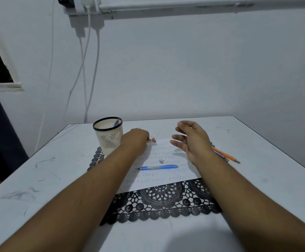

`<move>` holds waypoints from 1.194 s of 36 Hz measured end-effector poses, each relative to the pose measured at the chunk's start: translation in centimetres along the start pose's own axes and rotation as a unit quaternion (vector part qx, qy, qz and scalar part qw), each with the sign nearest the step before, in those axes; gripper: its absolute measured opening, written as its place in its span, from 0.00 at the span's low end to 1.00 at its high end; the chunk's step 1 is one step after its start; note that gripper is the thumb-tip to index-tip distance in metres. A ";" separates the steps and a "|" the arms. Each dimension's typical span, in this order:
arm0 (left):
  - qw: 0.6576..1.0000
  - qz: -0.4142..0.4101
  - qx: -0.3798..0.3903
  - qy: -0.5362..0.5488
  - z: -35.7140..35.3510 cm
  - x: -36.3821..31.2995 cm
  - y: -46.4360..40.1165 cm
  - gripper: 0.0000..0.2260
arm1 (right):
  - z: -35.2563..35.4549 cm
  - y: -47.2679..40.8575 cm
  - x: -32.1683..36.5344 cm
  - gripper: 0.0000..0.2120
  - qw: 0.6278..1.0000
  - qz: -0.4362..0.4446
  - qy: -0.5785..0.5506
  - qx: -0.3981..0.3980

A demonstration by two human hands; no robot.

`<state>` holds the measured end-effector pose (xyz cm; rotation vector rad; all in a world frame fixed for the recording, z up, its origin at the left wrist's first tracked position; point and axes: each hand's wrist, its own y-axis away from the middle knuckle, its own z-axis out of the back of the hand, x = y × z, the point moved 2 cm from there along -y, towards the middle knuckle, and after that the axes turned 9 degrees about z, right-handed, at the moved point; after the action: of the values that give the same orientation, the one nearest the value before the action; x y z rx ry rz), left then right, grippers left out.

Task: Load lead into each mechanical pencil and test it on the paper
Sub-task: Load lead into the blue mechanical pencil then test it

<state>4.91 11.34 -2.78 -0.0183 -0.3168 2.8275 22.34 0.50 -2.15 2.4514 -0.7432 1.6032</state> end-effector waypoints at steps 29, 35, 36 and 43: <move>0.959 -0.108 0.037 0.259 1.1 1.6 10.5 0.07 | -0.2 0.6 -0.2 0.11 0.971 0.101 0.210 0.044; 0.966 -0.122 0.025 0.228 0.7 1.0 10.5 0.04 | -0.5 0.8 -0.2 0.11 0.969 0.104 0.218 0.045; 0.966 -0.122 0.024 0.226 0.6 0.9 10.4 0.03 | -0.5 0.8 -0.2 0.11 0.969 0.105 0.217 0.046; 0.961 -0.106 0.006 0.254 0.8 1.6 10.5 0.04 | -0.6 1.2 0.1 0.11 0.975 0.096 0.193 0.050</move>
<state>0.28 1.90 -4.29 -0.6541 -0.1694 2.4964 21.36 -0.34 -2.02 2.0770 -0.8695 2.1500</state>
